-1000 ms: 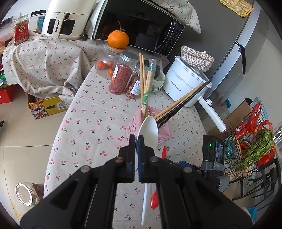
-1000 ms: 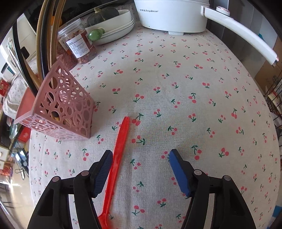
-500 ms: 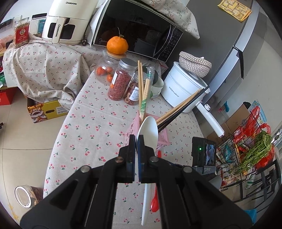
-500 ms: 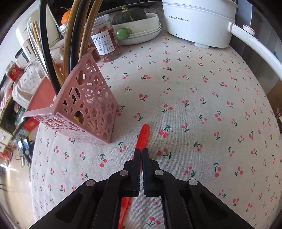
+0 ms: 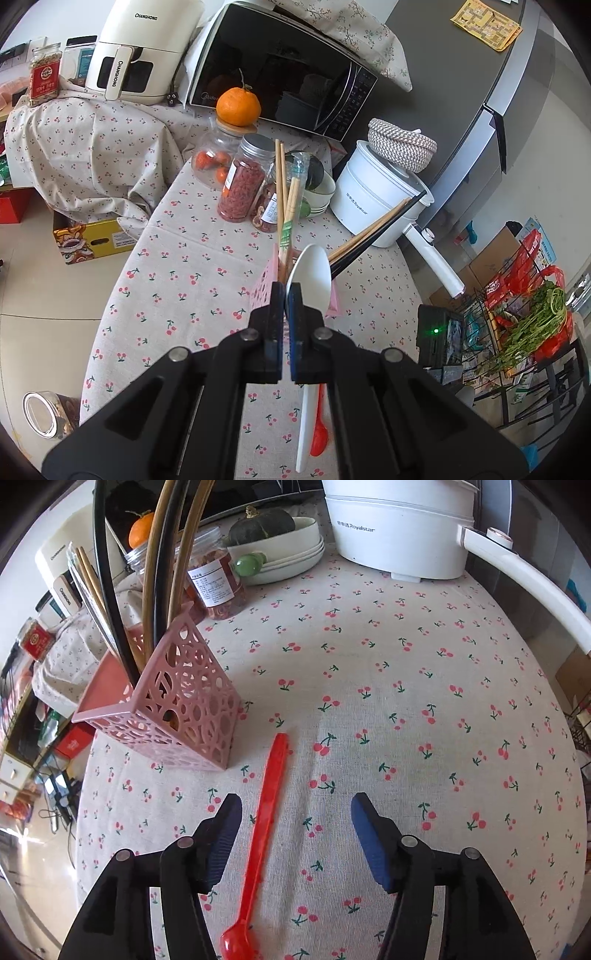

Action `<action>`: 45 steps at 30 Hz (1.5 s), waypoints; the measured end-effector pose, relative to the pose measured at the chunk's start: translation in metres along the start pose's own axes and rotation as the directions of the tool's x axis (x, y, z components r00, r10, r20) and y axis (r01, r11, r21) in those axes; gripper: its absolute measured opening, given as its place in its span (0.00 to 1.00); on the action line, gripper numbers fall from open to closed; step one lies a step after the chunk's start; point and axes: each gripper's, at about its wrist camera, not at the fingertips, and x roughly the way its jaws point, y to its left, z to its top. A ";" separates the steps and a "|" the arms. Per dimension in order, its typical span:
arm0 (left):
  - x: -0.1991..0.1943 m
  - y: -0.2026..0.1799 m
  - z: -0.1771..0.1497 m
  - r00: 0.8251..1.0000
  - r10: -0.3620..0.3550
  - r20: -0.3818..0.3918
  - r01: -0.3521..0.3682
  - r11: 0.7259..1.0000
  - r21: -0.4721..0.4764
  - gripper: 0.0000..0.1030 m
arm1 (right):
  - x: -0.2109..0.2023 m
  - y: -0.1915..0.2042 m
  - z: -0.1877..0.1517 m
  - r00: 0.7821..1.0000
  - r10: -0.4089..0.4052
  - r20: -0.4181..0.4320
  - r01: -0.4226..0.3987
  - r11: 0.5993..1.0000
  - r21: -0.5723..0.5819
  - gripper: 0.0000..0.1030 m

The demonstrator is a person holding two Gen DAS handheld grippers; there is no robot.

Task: Organize utensils
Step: 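Close right on the red spoon handle while left carries the white spoon to the basket, then lower the white spoon into the pink basket and open the left gripper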

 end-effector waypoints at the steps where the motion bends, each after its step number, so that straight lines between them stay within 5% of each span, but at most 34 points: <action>1: 0.000 0.000 0.000 1.000 0.001 -0.002 -0.001 1.000 0.002 0.02 | 0.003 0.003 0.001 1.000 -0.015 -0.004 0.015 1.000 -0.018 0.61; 8: -0.002 0.004 -0.002 1.000 0.010 -0.004 -0.010 1.000 0.004 0.02 | 0.032 0.023 0.006 0.992 -0.121 0.045 0.126 0.984 -0.125 0.60; 9: -0.002 0.005 -0.002 1.000 0.009 -0.005 -0.009 1.000 0.004 0.02 | 0.032 0.024 0.007 0.992 -0.114 0.054 0.120 0.985 -0.123 0.53; 12: -0.003 0.006 -0.001 1.000 0.001 0.004 -0.001 1.000 0.007 0.02 | 0.032 0.025 0.012 0.996 -0.074 0.056 0.080 0.988 -0.129 0.12; 16: -0.007 0.007 0.003 0.999 -0.014 0.046 0.014 1.000 -0.003 0.02 | 0.025 0.015 0.009 0.999 -0.008 0.049 0.012 0.996 -0.085 0.11; 21: -0.017 0.000 0.018 0.985 -0.032 0.169 0.032 0.999 0.002 0.02 | -0.019 0.011 0.005 0.986 0.056 0.155 -0.044 0.996 -0.076 0.11; 25: -0.022 -0.012 0.034 0.944 -0.015 0.331 -0.002 0.999 0.052 0.02 | -0.064 0.006 0.000 0.960 0.116 0.254 -0.100 0.992 -0.074 0.11; 28: -0.016 -0.026 0.041 0.897 -0.012 0.442 -0.060 0.987 0.148 0.02 | -0.085 0.003 0.001 0.941 0.146 0.305 -0.123 0.988 -0.092 0.11; 32: 0.008 -0.039 0.043 0.867 -0.028 0.497 -0.103 0.967 0.233 0.02 | -0.095 0.000 0.005 0.928 0.173 0.330 -0.151 0.984 -0.092 0.11; 45: 0.067 -0.026 0.027 0.892 -0.038 0.450 -0.092 0.960 0.265 0.02 | -0.097 -0.003 0.014 0.906 0.172 0.386 -0.156 0.985 -0.072 0.11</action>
